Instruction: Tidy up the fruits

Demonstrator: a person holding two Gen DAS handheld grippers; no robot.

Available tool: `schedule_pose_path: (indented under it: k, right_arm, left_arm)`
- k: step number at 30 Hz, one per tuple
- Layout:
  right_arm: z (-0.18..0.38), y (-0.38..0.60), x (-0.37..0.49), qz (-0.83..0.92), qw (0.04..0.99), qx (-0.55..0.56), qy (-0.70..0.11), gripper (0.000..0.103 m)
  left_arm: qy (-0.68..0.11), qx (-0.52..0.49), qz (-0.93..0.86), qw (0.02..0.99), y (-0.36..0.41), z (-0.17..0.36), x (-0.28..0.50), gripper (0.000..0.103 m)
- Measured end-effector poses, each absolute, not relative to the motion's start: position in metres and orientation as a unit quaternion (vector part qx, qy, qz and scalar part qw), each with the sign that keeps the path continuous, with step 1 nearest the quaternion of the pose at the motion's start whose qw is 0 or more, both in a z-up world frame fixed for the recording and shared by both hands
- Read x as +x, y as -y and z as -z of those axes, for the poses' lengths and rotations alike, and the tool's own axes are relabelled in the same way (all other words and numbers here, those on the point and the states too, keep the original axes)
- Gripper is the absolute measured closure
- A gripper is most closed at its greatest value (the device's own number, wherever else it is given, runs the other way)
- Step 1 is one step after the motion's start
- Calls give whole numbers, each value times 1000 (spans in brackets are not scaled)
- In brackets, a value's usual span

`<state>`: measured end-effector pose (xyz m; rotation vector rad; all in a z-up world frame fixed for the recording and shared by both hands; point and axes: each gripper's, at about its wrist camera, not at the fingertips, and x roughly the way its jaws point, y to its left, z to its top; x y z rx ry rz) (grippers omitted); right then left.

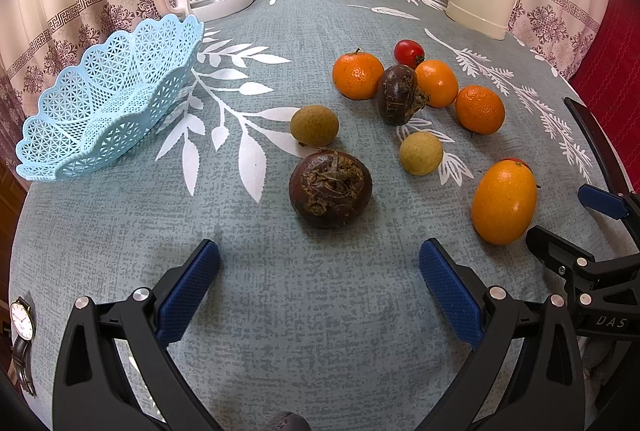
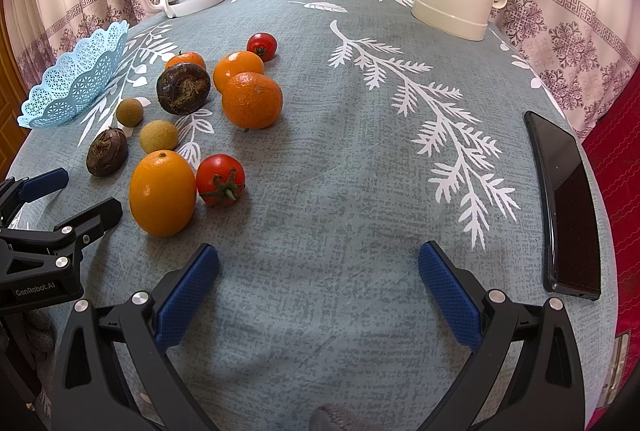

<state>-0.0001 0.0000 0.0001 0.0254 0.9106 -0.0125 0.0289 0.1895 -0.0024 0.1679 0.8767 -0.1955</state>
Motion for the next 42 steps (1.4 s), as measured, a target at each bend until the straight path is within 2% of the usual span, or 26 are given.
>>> schedule_pose_path:
  k: [42]
  right_arm:
    - [-1, 1, 0, 10, 898, 12, -439, 5]
  left_arm:
    - [-424, 79, 96, 897, -191, 3, 30, 2]
